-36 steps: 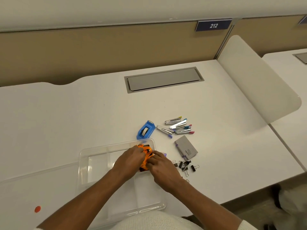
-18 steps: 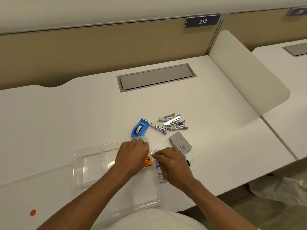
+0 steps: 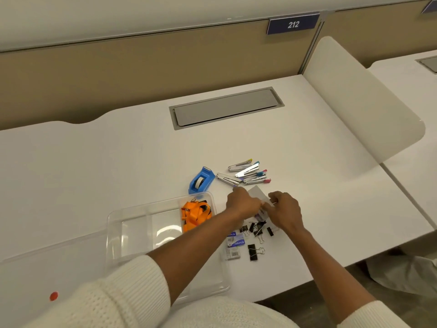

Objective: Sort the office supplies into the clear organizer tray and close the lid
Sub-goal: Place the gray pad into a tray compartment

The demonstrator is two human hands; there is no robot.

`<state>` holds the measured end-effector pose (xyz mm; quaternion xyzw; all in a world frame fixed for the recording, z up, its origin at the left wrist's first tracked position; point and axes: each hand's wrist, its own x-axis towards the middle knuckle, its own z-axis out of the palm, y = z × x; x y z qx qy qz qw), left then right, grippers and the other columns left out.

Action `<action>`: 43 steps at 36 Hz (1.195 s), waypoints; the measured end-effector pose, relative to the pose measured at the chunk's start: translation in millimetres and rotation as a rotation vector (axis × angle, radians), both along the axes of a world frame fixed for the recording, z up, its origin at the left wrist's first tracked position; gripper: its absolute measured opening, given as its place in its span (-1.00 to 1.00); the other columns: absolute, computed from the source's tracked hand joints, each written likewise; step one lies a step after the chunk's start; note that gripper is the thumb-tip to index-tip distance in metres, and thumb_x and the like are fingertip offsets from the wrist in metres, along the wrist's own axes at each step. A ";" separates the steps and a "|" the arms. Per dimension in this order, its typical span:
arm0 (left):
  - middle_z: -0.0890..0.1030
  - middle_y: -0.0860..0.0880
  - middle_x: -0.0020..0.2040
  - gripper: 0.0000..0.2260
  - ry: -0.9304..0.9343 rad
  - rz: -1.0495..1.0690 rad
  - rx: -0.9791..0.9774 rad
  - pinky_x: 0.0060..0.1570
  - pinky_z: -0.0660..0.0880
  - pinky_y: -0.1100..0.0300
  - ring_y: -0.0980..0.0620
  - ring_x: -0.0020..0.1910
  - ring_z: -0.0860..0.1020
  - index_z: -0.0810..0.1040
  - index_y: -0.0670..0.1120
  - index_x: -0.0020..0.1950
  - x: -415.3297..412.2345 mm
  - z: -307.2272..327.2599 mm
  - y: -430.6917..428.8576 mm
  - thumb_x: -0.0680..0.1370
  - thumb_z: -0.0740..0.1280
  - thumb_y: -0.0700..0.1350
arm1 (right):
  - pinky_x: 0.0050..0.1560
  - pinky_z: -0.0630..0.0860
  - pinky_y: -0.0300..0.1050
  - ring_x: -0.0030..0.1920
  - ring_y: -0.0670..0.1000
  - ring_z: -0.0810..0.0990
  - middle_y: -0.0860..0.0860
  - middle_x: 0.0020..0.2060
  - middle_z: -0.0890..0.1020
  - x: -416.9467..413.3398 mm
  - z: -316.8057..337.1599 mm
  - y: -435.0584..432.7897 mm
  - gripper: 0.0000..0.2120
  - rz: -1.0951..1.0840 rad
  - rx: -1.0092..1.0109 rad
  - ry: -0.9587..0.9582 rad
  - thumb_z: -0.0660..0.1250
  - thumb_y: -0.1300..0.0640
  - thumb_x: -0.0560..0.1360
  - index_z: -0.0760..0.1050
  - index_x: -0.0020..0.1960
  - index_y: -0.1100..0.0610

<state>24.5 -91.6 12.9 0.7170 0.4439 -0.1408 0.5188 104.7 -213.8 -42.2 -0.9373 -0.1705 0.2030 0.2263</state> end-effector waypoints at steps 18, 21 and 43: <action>0.64 -0.18 0.12 -0.54 -0.205 0.427 -0.585 0.18 0.59 -0.14 -0.17 0.15 0.60 0.48 -0.15 0.40 -3.9 5.5 0.2 0.51 0.44 -0.12 | -0.32 0.55 -0.19 -0.14 0.00 0.66 0.00 -0.08 0.67 2.5 24.4 17.9 -0.63 -0.088 0.292 0.123 0.56 0.17 0.35 0.57 0.13 0.06; 0.66 -0.13 0.10 -0.54 -0.247 0.403 -0.480 0.17 0.61 -0.09 -0.11 0.12 0.63 0.51 -0.14 0.39 -11.9 11.3 6.5 0.50 0.45 -0.09 | -0.20 0.64 -0.05 -0.09 0.04 0.67 -0.05 -0.09 0.65 -4.5 40.5 23.0 -0.63 -0.077 0.343 0.092 0.58 0.15 0.35 0.60 0.13 0.05; 0.67 0.10 -0.07 -0.78 -0.245 0.437 0.278 -0.27 0.45 0.35 0.14 -0.13 0.63 0.57 0.06 0.11 -204.8 37.7 90.9 0.51 0.49 0.03 | -0.19 0.71 -0.03 -0.03 0.03 0.71 0.05 0.08 0.68 -168.3 66.8 132.7 -0.48 0.159 0.434 0.301 0.59 0.03 0.40 0.49 0.28 0.07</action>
